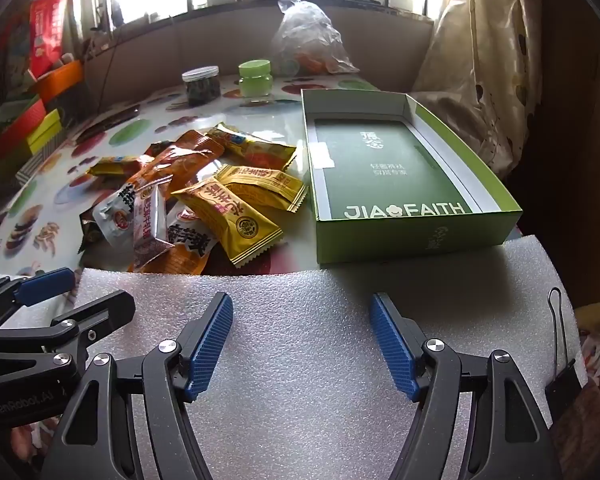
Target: Organize snacks
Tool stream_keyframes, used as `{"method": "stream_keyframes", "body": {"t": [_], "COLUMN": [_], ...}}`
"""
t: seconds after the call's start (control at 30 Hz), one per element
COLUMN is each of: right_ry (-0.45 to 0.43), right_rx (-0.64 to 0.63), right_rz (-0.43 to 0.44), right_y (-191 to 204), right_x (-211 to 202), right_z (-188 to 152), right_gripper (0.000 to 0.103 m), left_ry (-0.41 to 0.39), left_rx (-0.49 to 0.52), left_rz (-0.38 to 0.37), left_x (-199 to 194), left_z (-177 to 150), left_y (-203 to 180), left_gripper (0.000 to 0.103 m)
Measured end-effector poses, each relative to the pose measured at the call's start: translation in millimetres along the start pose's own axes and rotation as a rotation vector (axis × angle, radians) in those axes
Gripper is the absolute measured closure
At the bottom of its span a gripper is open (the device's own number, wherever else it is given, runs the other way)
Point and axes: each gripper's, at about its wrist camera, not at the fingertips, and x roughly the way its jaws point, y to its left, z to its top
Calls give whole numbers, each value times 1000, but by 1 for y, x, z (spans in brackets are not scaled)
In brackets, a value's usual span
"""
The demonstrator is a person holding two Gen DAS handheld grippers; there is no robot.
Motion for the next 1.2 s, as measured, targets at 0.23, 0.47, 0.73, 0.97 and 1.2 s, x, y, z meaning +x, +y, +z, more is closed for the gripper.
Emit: {"method": "stream_keyframes", "body": {"t": [0.23,0.47,0.73,0.97,1.2], "right_ry": [1,2,1,1,1], "right_rx": [0,1,1,1,1], "right_rz": [0,2,2,2,3], "right_y": [0,-1,-1,-1,0], "right_x": [0,0,-1,-1,-1], "right_z": [0,0,0,0,0], "right_gripper": [32,32,32,32,32], "left_ry": [6,11,13,14,14], "left_rx": [2,4,4,3,3], "left_rz": [4,9,10,11,11], "left_x": [-1,0,1,0,1], "left_z": [1,0,1,1,1], "left_y": [0,1,1,1,0], "left_gripper": [20,20,20,20,20]}}
